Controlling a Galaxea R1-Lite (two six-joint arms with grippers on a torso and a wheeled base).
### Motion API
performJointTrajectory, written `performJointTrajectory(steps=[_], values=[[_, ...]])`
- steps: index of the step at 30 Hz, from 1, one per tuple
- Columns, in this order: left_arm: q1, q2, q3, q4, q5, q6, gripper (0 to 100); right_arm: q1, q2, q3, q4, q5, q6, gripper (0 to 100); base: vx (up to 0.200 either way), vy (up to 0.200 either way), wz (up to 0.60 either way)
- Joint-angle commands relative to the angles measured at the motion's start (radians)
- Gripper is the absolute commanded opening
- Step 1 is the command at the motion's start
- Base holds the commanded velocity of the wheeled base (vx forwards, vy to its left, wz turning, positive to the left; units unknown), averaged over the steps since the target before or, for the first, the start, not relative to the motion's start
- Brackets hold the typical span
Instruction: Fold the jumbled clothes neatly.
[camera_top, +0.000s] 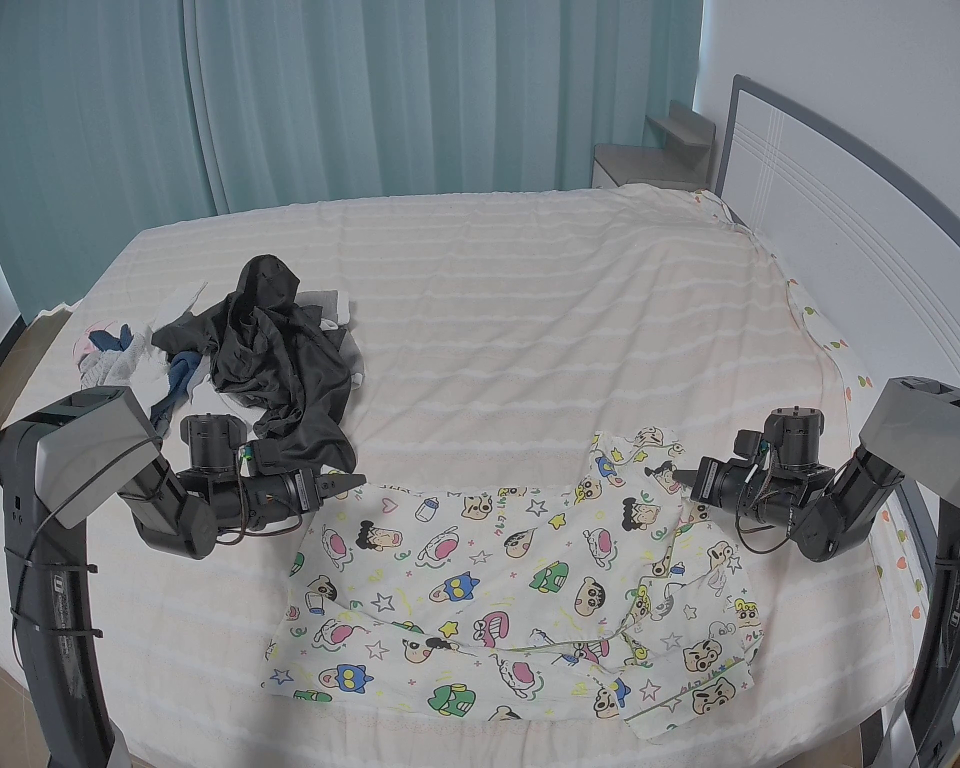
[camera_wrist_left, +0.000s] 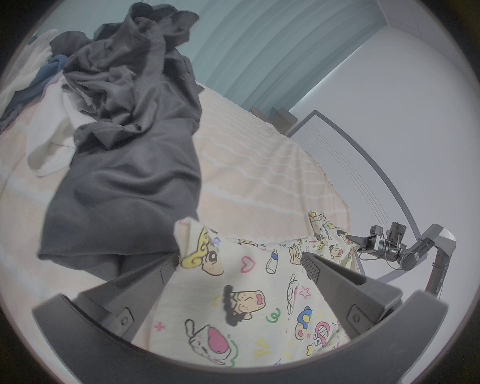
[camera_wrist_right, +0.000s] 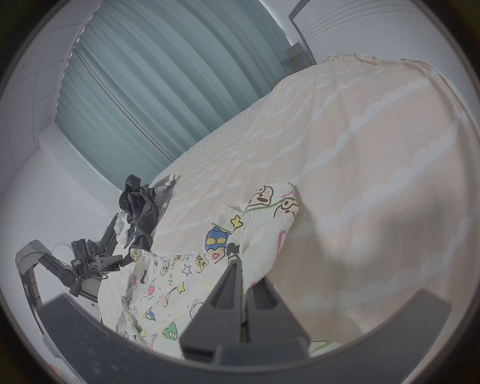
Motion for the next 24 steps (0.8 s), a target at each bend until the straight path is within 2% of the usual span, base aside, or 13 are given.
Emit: performJointTrajectory(steps=[1, 6, 11, 17, 21, 24], values=[[-0.031, 0.027, -0.014, 0.001, 0.004, 0.0, 100, 0.001, 0.002, -0.001, 0.0, 0.001, 0.0, 0, 0.0, 0.0, 0.0], [-0.053, 0.042, -0.032, 0.015, 0.005, 0.009, 100, 0.004, 0.004, -0.001, 0.0, 0.001, 0.0, 0, 0.0, 0.0, 0.0], [-0.048, 0.064, -0.062, 0.015, 0.047, 0.012, 100, 0.01, 0.011, -0.002, -0.005, 0.001, 0.0, 0, 0.0, 0.0, 0.0], [0.0, 0.064, -0.062, 0.016, 0.054, 0.023, 100, 0.01, 0.031, -0.002, -0.031, 0.001, 0.0, 0, 0.0, 0.0, 0.0], [0.004, 0.065, -0.059, 0.04, 0.057, 0.055, 100, 0.01, 0.038, -0.002, -0.031, 0.001, 0.0, 0, 0.0, 0.0, 0.0], [0.001, 0.073, -0.063, 0.067, 0.09, 0.104, 100, 0.01, 0.039, -0.001, -0.031, 0.001, 0.0, 0, 0.0, 0.0, 0.0]])
